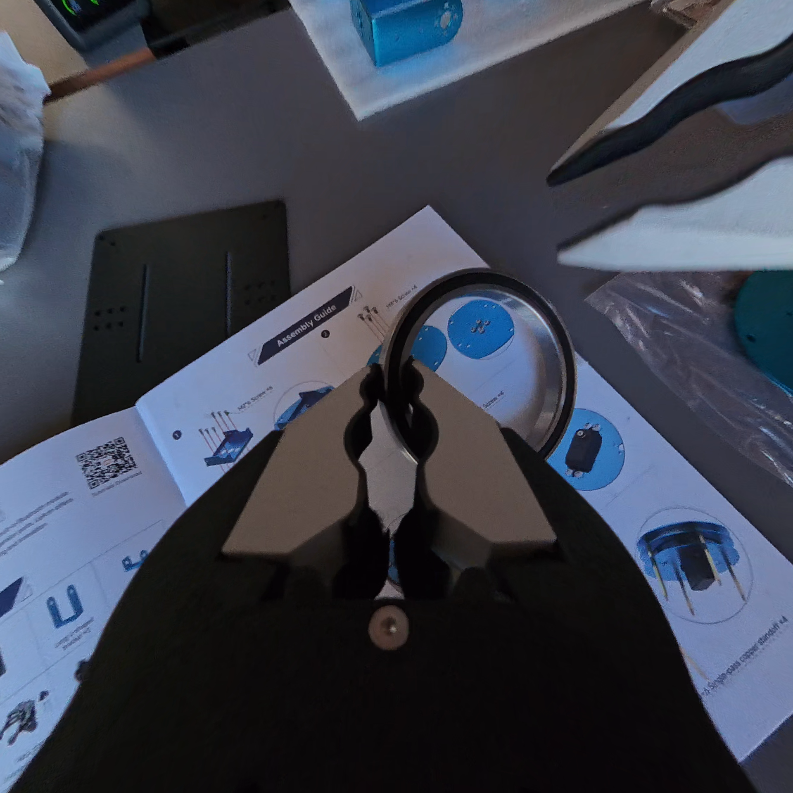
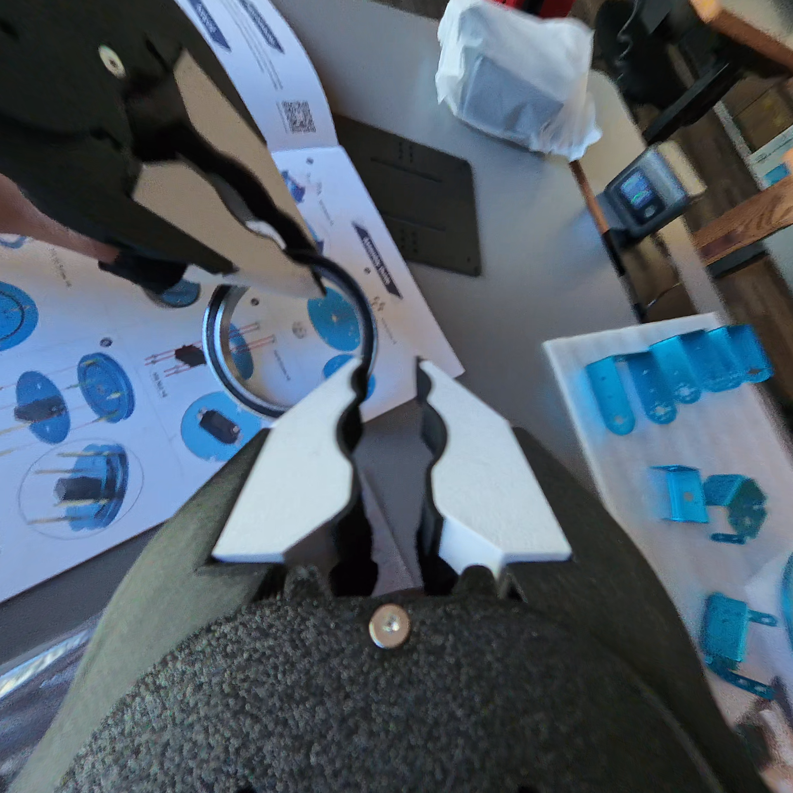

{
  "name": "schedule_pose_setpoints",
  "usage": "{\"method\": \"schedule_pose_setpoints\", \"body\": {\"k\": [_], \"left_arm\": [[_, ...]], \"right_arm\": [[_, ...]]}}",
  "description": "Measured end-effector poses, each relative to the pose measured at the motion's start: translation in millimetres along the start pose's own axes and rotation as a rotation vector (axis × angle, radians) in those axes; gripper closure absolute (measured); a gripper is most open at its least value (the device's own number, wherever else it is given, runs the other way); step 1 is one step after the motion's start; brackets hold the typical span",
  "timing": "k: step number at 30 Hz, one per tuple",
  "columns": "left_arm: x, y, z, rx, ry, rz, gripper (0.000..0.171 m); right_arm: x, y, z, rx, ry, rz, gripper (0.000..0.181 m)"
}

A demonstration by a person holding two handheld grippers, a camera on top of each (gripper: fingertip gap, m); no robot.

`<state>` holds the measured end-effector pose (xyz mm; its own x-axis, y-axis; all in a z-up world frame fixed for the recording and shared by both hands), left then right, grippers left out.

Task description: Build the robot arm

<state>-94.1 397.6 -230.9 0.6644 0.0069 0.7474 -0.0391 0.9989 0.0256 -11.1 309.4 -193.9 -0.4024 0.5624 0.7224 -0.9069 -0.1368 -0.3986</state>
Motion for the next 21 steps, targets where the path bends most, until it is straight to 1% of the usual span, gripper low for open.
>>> {"method": "schedule_pose_setpoints", "body": {"k": [1,2,4,5,6,8,10,12,14,16,17,18,19,21], "left_arm": [[3.0,-3.7,3.2,0.008,-0.012,-0.014,0.161],[6.7,-8.4,6.6,0.005,-0.028,-0.025,0.161],[16.1,-19.5,12.5,-0.026,-0.059,-0.025,0.161],[21.3,-26.0,13.8,-0.055,-0.061,-0.026,0.161],[27.1,-32.9,13.8,-0.084,-0.056,-0.032,0.161],[39.5,-48.6,9.3,-0.136,-0.035,-0.064,0.160],[49.5,-69.2,-0.5,-0.241,0.021,-0.101,0.161],[55.8,-91.9,-12.0,-0.371,0.090,-0.119,0.161],[57.8,-113.7,-23.3,-0.480,0.174,-0.142,0.161],[57.0,-131.6,-34.2,-0.547,0.249,-0.173,0.160],[55.9,-138.2,-39.3,-0.566,0.279,-0.190,0.161],[54.7,-143.2,-44.5,-0.576,0.301,-0.206,0.161],[53.1,-146.4,-49.5,-0.580,0.320,-0.217,0.161],[50.1,-148.2,-57.5,-0.593,0.351,-0.222,0.160]], "right_arm": [[-6.6,3.1,0.2,0.048,0.015,-0.017,0.147],[-12.7,3.4,1.1,0.078,0.029,-0.042,0.139],[-21.3,6.2,5.2,0.170,0.032,-0.122,0.134],[-24.3,6.8,8.4,0.206,0.040,-0.159,0.135],[-27.5,5.8,13.0,0.217,0.053,-0.179,0.139],[-33.5,-1.5,27.9,0.169,0.050,-0.169,0.155],[-42.7,-10.2,49.4,0.117,0.056,-0.145,0.160],[-54.9,-12.1,75.4,0.123,0.057,-0.124,0.150],[-69.8,-5.9,100.7,0.182,0.055,-0.117,0.138],[-84.7,1.1,119.7,0.220,0.025,-0.102,0.124],[-91.7,6.9,125.7,0.246,0.000,-0.098,0.115],[-99.3,10.1,127.7,0.242,-0.014,-0.095,0.107],[-107.4,12.0,126.3,0.221,-0.010,-0.080,0.103],[-122.3,14.8,119.3,0.172,0.020,-0.026,0.089]]}}
Point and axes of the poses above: each gripper's, where its closed fingertips meet, z back along the fingers, x out of its top, y = z × x across the jaws, the point moved 6 cm from there along z, back along the fingers, and after that the axes turned 6 degrees about -x, right-handed, at the moved point
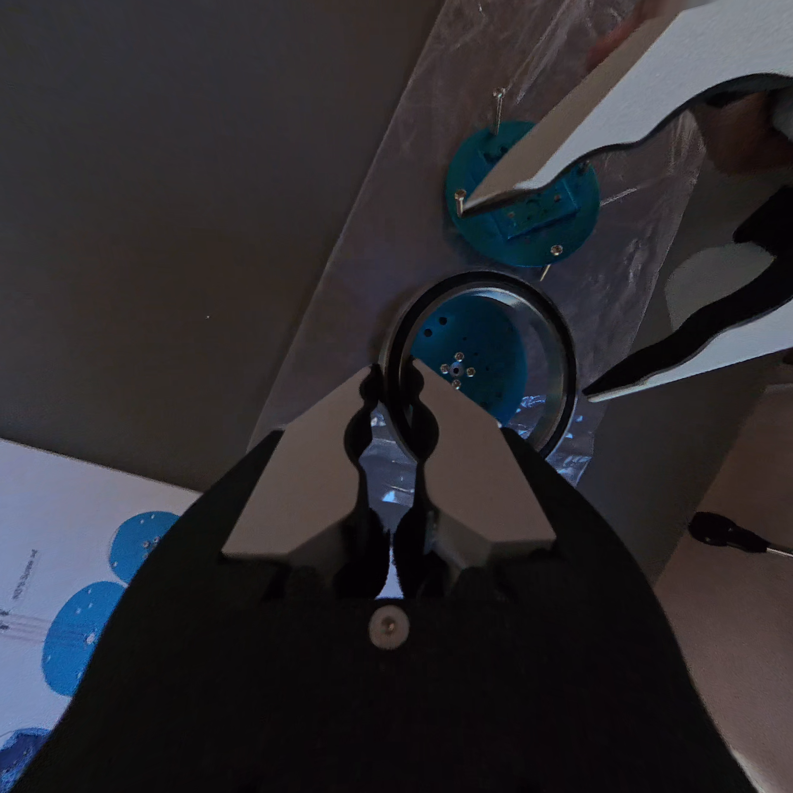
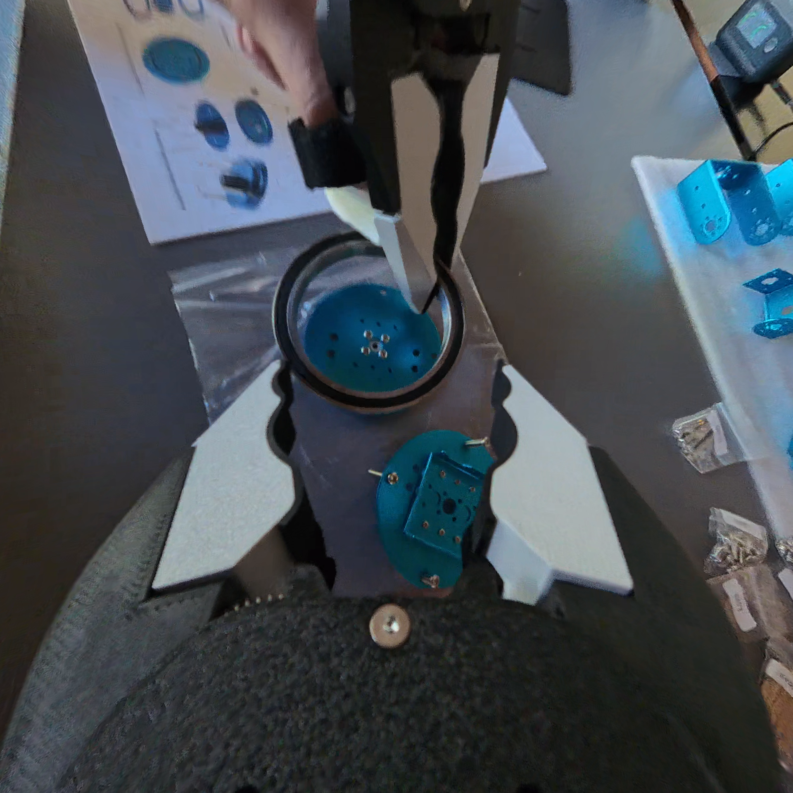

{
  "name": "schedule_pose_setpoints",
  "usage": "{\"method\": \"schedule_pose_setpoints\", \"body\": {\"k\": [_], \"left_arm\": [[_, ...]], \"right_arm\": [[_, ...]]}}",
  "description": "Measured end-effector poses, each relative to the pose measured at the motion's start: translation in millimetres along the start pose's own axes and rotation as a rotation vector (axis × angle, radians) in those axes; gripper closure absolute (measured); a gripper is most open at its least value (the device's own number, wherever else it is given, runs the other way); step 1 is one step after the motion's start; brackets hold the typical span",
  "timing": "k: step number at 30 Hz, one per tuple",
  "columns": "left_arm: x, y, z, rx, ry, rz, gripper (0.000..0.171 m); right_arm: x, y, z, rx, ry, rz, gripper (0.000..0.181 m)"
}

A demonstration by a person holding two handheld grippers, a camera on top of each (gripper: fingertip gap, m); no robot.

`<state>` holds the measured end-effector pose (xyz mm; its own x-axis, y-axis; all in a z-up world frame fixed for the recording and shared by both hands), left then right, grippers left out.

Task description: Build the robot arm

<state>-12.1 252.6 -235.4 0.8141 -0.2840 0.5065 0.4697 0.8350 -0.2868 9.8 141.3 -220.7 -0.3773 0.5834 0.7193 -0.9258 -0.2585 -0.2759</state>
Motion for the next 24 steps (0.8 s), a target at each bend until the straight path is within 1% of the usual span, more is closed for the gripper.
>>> {"method": "schedule_pose_setpoints", "body": {"k": [2,5,8,13,16,18,19,24], "left_arm": [[0.0,4.0,-3.8,-0.018,0.005,0.016,0.161],[-0.4,5.1,-8.6,-0.065,0.000,0.038,0.160],[-2.2,7.0,-9.4,-0.056,0.005,0.025,0.160],[-0.8,8.6,-12.2,-0.068,-0.018,0.024,0.160],[-0.5,9.1,-12.5,-0.053,-0.023,0.009,0.160],[-1.0,8.6,-12.3,-0.045,-0.019,-0.002,0.160],[-1.5,8.3,-11.8,-0.046,-0.014,-0.005,0.160],[-2.3,8.0,-9.7,-0.086,-0.055,0.015,0.159]], "right_arm": [[-8.8,4.8,-7.5,0.011,0.038,0.022,0.082],[-10.6,11.1,-14.3,0.045,0.057,0.041,0.083],[-9.5,10.3,-20.4,0.054,0.065,0.014,0.087],[-11.3,7.4,-28.1,0.043,0.090,0.015,0.088],[-11.4,7.1,-29.8,0.038,0.091,0.017,0.087],[-11.5,9.9,-29.9,0.059,0.091,0.015,0.081],[-11.5,10.6,-30.2,0.061,0.091,0.013,0.080],[-12.6,10.1,-32.1,0.055,0.103,-0.011,0.088]]}}
Point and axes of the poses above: each gripper's, where its closed fingertips meet, z back along the fingers, x out of its top, y = z × x across the jaws, the point moved 6 cm from there along z, back along the fingers, and after that the axes turned 6 degrees about -x, right-handed, at the moved point
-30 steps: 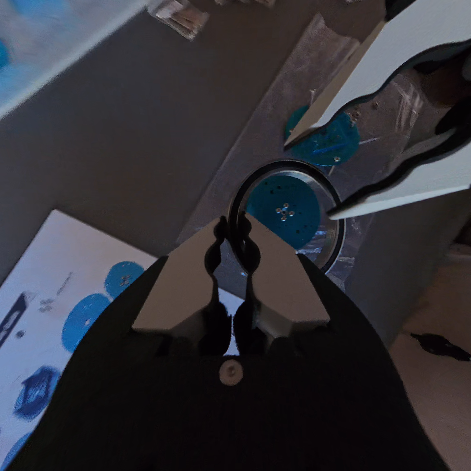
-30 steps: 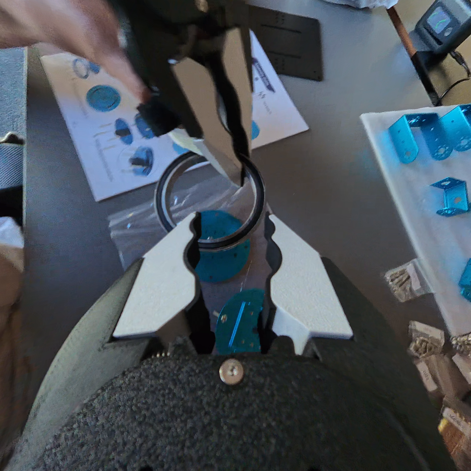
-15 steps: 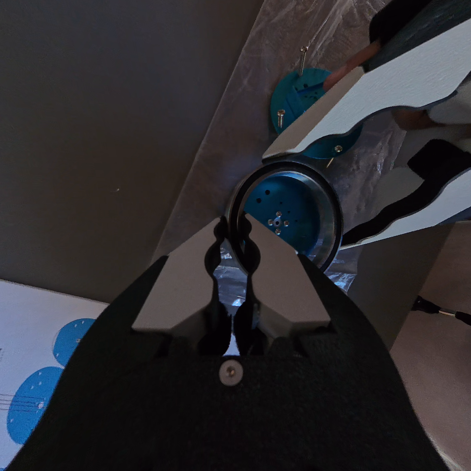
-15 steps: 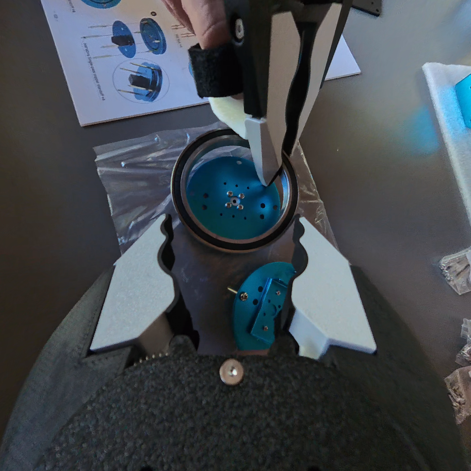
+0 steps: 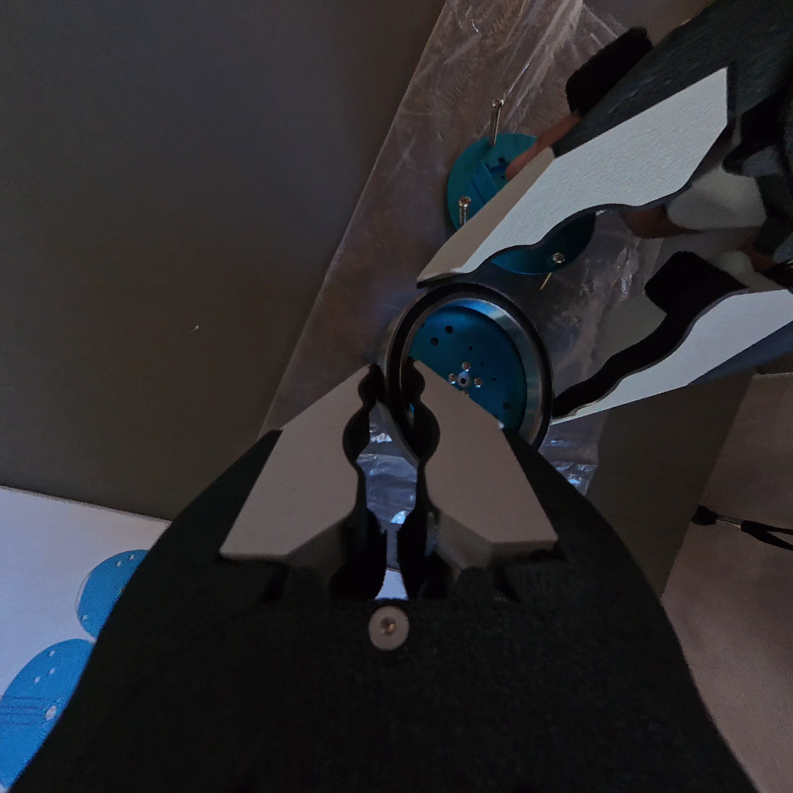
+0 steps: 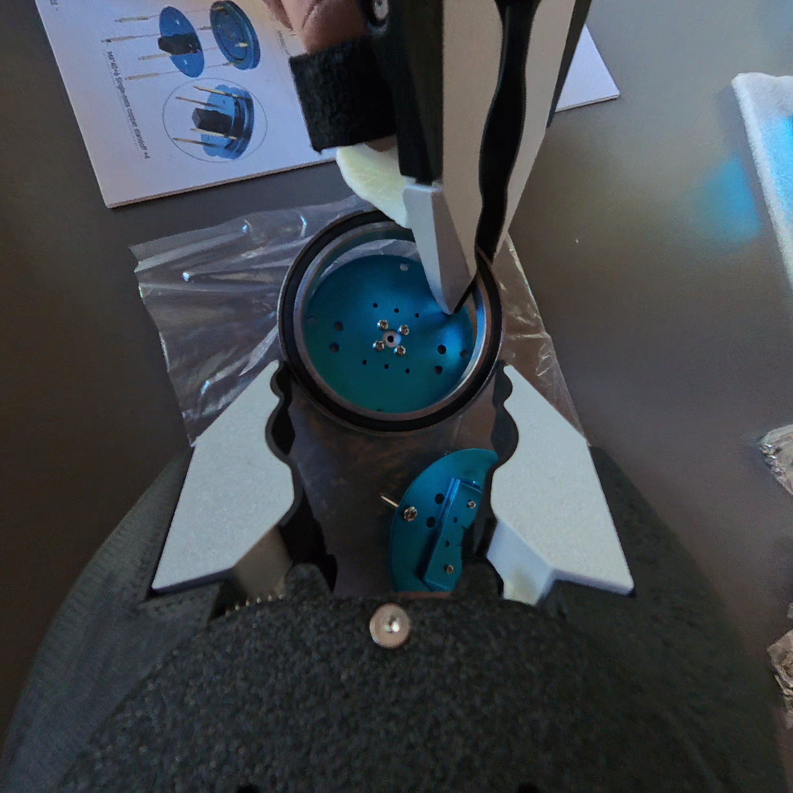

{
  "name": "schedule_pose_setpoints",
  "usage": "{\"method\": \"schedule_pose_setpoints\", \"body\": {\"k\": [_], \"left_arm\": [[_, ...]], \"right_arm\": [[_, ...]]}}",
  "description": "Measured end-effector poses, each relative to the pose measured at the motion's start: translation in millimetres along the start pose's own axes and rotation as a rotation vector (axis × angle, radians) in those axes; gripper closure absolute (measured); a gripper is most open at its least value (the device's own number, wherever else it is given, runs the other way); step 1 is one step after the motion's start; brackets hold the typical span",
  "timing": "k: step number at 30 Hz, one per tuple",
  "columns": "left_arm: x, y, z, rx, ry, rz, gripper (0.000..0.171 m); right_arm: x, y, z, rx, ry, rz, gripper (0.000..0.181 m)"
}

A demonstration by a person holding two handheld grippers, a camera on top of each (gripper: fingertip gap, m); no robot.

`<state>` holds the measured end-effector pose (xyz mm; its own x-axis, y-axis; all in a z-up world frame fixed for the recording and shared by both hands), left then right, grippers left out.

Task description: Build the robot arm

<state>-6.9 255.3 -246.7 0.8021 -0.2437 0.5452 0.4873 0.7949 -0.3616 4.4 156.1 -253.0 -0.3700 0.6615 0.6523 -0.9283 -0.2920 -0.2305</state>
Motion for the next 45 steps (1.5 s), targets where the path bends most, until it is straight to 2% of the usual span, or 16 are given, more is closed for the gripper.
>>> {"method": "schedule_pose_setpoints", "body": {"k": [10,15,22,34,45], "left_arm": [[-7.9,5.7,4.8,-0.029,-0.018,-0.011,0.155],[-6.2,5.9,4.5,-0.020,-0.021,-0.013,0.160],[-3.5,6.0,3.3,0.059,-0.044,-0.011,0.161],[-3.1,1.1,-0.1,0.001,-0.053,-0.012,0.160],[-3.7,3.8,1.6,0.008,-0.055,-0.018,0.160]], "right_arm": [[-4.9,-2.2,1.1,0.043,0.006,-0.033,0.095],[-7.4,-1.5,3.1,0.053,0.008,-0.036,0.096],[-12.4,-1.1,7.9,0.053,0.027,-0.041,0.090],[-14.6,-0.7,7.0,0.068,0.025,-0.089,0.092],[-14.4,-1.7,6.8,0.058,0.016,-0.097,0.097]]}}
Point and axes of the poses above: each gripper's, where its closed fingertips meet, z back along the fingers, x out of its top, y = z × x across the jaws, the point moved 6 cm from there along z, back along the fingers, and after that the axes turned 6 degrees about -x, right-handed, at the moved point
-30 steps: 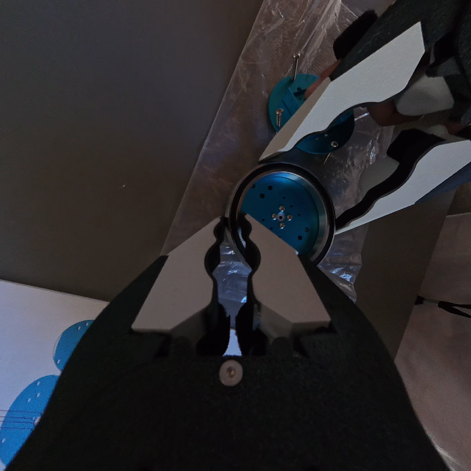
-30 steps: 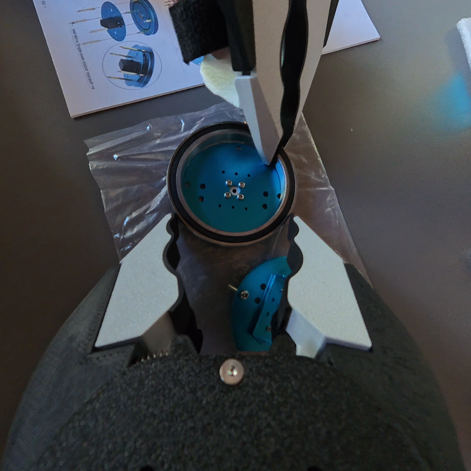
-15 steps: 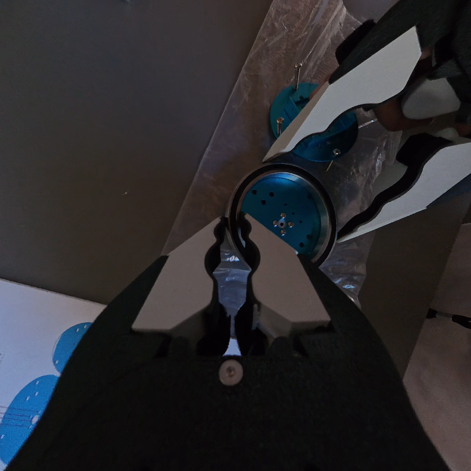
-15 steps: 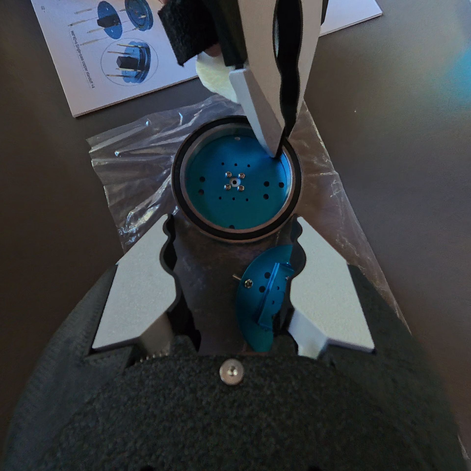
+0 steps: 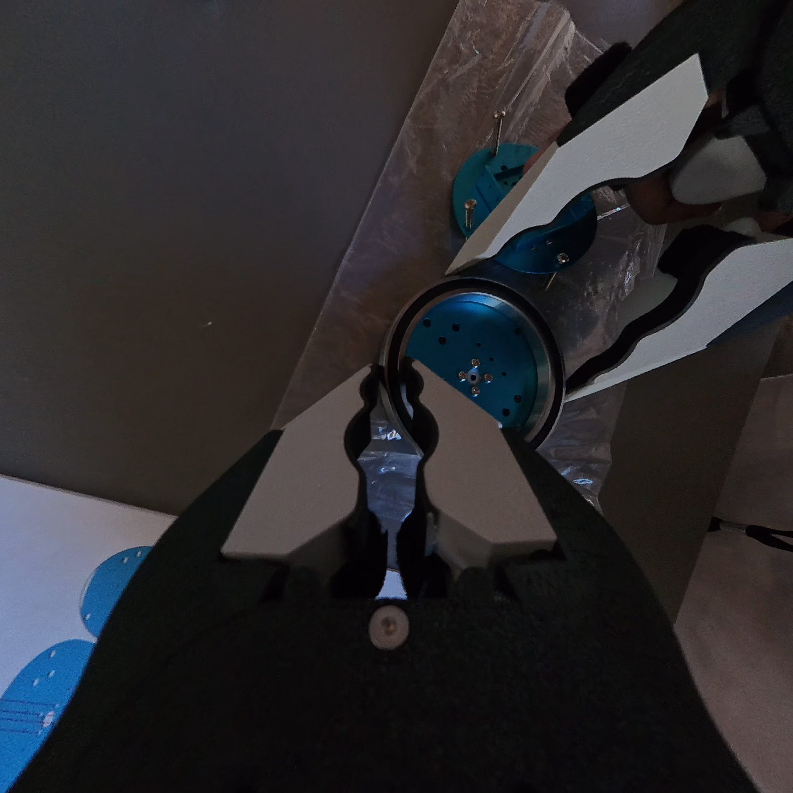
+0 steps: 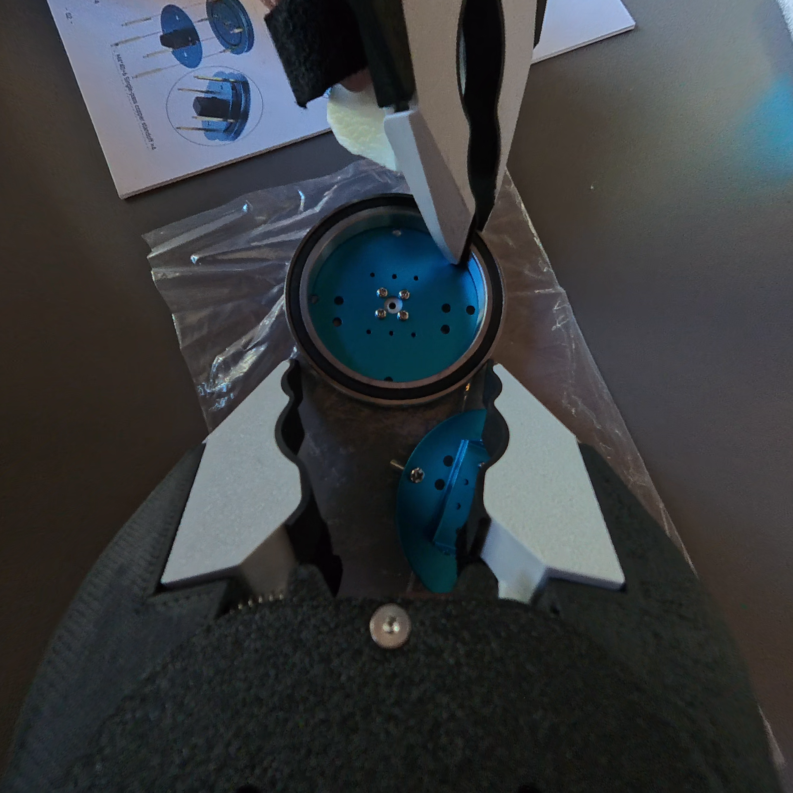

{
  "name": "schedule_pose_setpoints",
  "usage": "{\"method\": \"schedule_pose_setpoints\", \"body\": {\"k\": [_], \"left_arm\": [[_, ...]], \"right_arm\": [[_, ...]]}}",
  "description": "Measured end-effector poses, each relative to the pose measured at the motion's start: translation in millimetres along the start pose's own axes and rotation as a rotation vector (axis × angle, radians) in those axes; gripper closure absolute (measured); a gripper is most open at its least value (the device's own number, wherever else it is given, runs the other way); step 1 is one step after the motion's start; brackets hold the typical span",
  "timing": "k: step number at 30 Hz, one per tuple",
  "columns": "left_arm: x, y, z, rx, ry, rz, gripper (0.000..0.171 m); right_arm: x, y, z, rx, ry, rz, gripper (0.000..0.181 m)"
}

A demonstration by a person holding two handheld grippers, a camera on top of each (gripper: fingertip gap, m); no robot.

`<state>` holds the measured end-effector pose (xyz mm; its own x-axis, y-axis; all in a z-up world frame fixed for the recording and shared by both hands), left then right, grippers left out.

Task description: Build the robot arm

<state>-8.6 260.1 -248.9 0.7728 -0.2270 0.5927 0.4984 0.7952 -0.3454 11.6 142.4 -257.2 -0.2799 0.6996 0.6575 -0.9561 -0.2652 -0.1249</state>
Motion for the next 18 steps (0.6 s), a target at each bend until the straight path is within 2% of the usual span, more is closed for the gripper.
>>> {"method": "schedule_pose_setpoints", "body": {"k": [18], "left_arm": [[3.2,-1.0,7.8,-0.017,-0.040,0.003,0.153]], "right_arm": [[1.7,-5.9,12.0,0.009,-0.035,-0.024,0.097]]}}
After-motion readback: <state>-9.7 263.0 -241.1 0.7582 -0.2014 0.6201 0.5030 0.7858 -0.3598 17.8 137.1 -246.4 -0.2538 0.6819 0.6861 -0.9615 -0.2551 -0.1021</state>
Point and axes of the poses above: each gripper's, where its closed fingertips meet, z back along the fingers, x out of its top, y = z × x across the jaws, the point moved 6 cm from there along z, back along the fingers, and after that the axes turned 6 degrees about -x, right-handed, at the moved point
